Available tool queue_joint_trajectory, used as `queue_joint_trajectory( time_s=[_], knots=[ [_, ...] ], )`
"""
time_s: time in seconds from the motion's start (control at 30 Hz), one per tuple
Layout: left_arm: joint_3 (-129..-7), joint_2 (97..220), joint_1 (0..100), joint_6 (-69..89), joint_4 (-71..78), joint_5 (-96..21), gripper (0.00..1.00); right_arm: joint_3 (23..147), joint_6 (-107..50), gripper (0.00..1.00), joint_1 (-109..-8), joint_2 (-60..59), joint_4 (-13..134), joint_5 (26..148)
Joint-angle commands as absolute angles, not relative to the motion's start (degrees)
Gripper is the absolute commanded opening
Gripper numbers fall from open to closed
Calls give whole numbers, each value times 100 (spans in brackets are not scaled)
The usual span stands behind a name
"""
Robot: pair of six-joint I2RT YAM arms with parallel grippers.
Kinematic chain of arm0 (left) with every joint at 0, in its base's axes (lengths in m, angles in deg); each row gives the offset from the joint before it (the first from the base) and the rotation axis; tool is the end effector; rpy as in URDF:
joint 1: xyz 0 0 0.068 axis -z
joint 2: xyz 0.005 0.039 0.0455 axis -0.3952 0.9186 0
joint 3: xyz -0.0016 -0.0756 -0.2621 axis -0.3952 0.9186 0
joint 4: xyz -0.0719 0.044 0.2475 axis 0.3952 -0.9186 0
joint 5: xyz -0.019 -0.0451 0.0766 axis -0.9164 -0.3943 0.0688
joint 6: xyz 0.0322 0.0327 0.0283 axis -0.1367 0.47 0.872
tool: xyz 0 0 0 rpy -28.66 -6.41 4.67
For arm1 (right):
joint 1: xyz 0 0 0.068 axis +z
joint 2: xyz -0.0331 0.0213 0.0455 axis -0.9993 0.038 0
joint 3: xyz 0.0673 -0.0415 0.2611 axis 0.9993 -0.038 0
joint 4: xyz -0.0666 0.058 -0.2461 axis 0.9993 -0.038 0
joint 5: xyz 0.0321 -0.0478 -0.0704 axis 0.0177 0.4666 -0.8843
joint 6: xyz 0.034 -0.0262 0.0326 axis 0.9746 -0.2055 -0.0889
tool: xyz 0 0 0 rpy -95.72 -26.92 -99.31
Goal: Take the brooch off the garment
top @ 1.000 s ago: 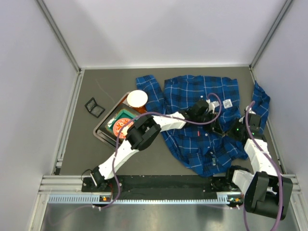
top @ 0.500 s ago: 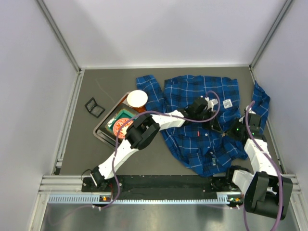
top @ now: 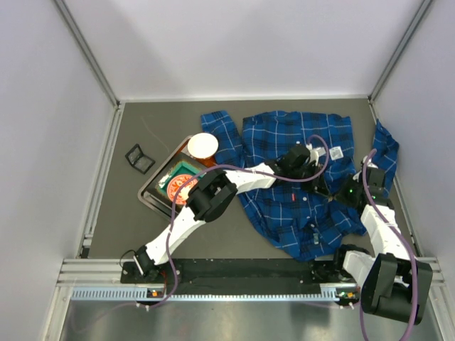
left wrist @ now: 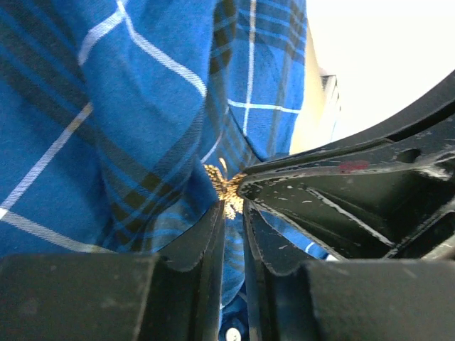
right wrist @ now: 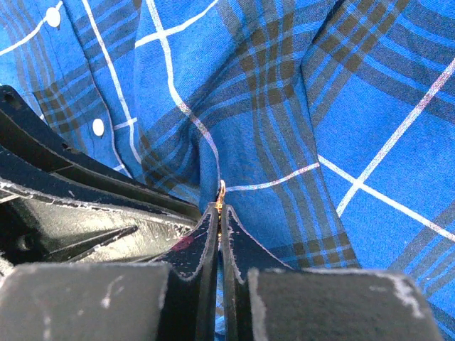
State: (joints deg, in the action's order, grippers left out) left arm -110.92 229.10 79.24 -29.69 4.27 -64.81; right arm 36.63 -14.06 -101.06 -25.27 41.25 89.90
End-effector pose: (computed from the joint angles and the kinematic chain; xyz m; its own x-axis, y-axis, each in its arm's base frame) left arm 0.3022 -0.4847 0.1393 -0.9117 0.2235 -0.3449 0.4026 0.3174 -0.8586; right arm 0.1846 -0.0366 0.1837 -0.6454 0.5216 -0.5580 0.3665 0.8524 0.3728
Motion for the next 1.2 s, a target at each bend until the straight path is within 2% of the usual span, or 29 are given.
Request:
queue_joint_trajectory(
  time_s=[0.0, 0.33, 0.57, 0.93, 1.17],
  knots=[
    [-11308, 22891, 7935, -2584, 210, -6238, 22, 3845, -1420, 0, -10083, -2545, 4344, 9107],
    [-11457, 23075, 7953, -2689, 245, -6369, 21, 3845, -1420, 0, -10083, -2545, 4344, 9142],
    [-11492, 23164, 7962, -2874, 368, -6519, 15, 3845, -1420, 0, -10083, -2536, 4353, 9133],
    [-11272, 23129, 7970, -3270, 930, -6896, 1, 3828, -1341, 0, -10083, -2536, 4353, 9133],
    [-11237, 23199, 7970, -3612, 1361, -7133, 0, 3863, -1200, 0, -10083, -2431, 4265, 9107]
  ],
)
